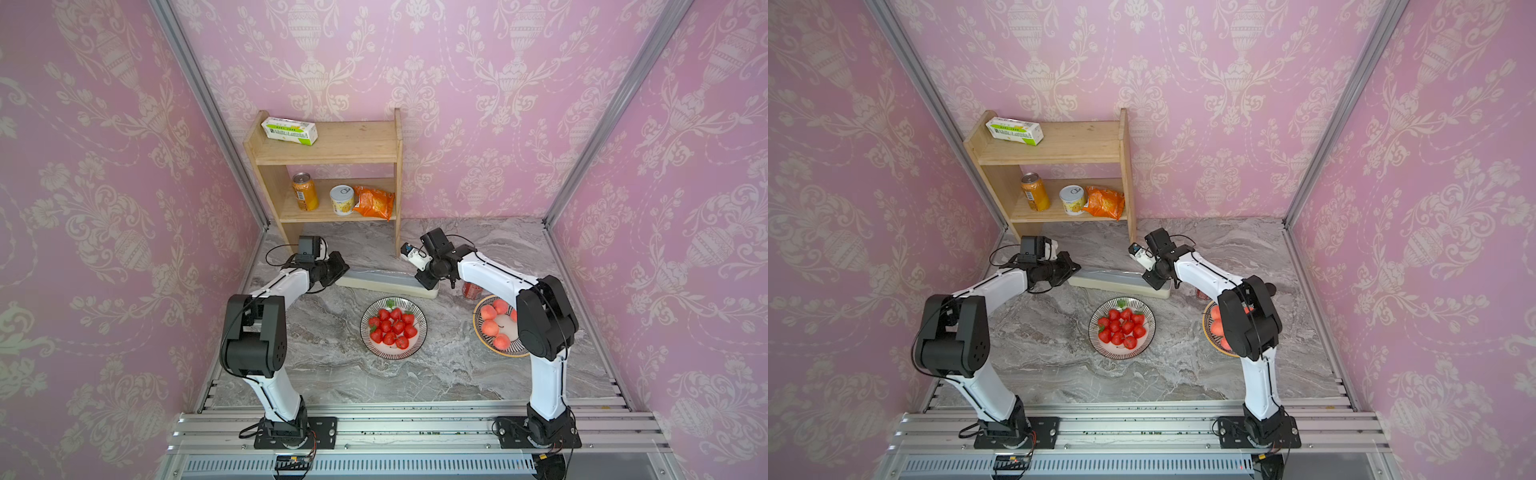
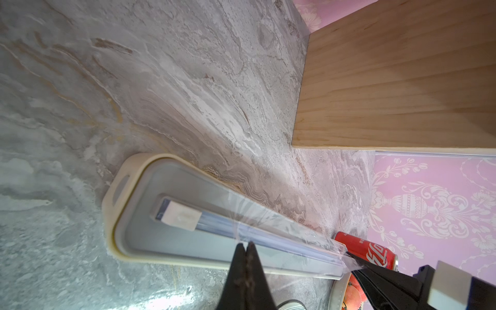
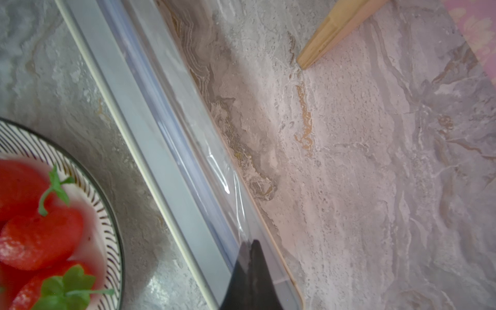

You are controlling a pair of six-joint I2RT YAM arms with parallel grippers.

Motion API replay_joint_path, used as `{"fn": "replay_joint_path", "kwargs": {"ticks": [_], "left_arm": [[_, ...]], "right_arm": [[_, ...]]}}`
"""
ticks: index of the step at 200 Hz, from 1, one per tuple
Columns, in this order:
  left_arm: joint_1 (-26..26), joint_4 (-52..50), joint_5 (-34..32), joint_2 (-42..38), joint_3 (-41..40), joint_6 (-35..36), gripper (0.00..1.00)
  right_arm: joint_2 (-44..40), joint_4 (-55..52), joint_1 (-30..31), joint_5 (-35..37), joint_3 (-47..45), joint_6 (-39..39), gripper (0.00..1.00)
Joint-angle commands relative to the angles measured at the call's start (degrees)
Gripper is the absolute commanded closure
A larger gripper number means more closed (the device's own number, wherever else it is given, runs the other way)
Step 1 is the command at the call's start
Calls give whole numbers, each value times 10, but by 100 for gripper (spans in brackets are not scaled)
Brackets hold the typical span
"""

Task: Wrap the plate with plastic wrap
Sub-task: Pull the plastic wrap from the plastic wrap cutting box.

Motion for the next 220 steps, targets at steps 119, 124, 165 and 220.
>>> {"fn": "replay_joint_path", "kwargs": {"ticks": [119,124,165,220], "left_arm": [[-7,-85,-31,-47,35,99,35],[-9,-99,-47,-48,42,134,32],[-17,-173,-65,-58,77,423,23],[-18,-183,16,-45,58,768,27]], "right_arm": [[-75,17,-4,0,-34,1,100],[-74,18,-4,1,-34,2,100],[-70,16,-10,8,-26,6,100],[-63,11,-12,8,-23,6,100]]}}
